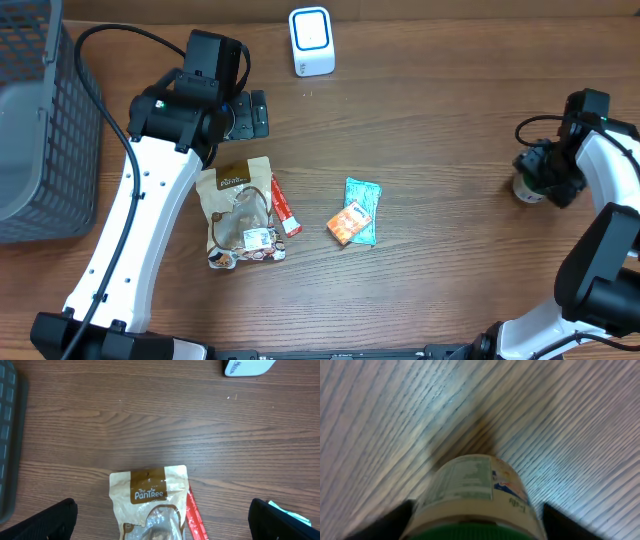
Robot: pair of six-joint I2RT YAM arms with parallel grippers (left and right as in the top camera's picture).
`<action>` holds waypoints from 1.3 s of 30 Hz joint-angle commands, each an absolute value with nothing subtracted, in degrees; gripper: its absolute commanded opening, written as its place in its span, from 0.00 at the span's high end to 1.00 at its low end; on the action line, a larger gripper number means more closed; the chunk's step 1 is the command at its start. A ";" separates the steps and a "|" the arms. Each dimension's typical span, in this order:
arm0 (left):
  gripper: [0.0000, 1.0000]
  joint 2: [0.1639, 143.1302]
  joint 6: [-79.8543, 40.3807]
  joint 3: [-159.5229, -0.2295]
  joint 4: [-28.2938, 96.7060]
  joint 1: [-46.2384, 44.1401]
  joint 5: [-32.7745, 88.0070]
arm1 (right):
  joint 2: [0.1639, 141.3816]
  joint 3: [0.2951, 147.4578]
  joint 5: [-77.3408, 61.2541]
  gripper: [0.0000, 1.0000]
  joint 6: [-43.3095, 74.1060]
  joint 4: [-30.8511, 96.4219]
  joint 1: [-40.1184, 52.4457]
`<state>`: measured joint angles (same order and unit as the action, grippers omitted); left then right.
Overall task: Scan the item barcode
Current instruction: 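Carry the jar to the right side and set it on the table, then move the right gripper over the Kleenex pack on the wipes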
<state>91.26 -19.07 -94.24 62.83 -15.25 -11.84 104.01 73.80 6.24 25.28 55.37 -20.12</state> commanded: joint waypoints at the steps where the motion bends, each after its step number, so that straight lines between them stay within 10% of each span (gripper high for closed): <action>1: 0.00 91.07 -17.98 -95.00 62.78 -15.03 -12.43 | 103.74 73.78 6.85 0.00 25.04 54.57 -20.01; 19: 0.00 91.07 -18.00 -95.00 62.78 -15.03 -12.43 | 101.73 96.01 -3.88 0.03 22.22 73.47 -18.85; 31: 0.00 91.09 -17.98 -95.00 62.78 -15.03 -12.40 | 101.71 87.96 -18.15 0.57 15.79 76.82 -5.37; 39: 0.00 91.07 -18.00 -95.00 62.78 -15.03 -12.43 | 101.71 76.40 -18.11 0.62 29.89 68.31 4.99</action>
<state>91.26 -19.07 -94.24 62.83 -15.25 -11.86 102.52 80.12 -17.65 22.76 70.52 2.24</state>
